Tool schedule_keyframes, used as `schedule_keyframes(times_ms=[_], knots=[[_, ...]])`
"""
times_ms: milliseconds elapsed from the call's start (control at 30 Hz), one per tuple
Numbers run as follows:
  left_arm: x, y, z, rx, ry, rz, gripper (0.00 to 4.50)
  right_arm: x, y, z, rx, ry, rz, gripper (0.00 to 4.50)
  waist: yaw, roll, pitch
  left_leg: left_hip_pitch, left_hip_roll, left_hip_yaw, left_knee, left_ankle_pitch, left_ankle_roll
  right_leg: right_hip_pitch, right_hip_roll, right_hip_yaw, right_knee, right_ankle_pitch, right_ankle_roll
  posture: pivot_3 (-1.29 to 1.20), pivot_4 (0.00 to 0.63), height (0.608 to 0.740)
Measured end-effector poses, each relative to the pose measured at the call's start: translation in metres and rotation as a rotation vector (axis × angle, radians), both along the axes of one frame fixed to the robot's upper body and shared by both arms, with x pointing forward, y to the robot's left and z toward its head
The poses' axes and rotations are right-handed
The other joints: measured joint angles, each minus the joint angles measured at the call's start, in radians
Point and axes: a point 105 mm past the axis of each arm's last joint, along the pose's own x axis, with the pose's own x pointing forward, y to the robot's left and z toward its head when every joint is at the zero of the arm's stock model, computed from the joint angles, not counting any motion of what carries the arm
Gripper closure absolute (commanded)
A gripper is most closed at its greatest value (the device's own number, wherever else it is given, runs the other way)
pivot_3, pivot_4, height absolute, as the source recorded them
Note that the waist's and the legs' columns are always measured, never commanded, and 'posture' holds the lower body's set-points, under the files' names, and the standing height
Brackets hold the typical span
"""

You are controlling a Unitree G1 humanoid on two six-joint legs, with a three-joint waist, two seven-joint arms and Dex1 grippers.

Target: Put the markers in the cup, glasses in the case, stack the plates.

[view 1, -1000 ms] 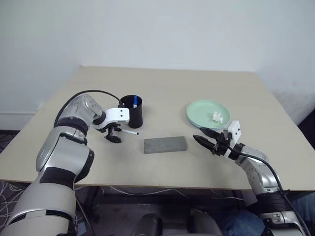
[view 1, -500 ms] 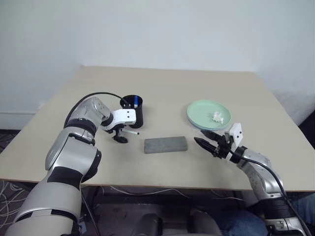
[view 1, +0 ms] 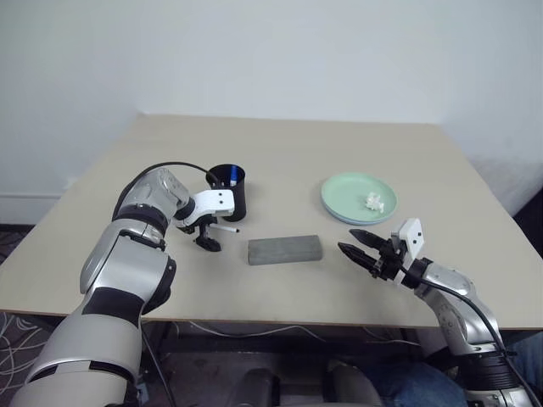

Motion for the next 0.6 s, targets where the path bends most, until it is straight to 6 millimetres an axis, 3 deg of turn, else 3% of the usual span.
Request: schedule_keyframes(times_ms=[600], knots=[[-0.012,0.002,0.000,-0.021,0.095,-0.032,0.04,0.005,0.002,0.009,-0.008,-0.014,0.014,2.12,0.000,0.000,0.000,0.000,0.000,-0.001,0.000,0.000,0.000,0.000,0.000,0.000,0.000,0.000,0.000,0.00,0.000,0.721]])
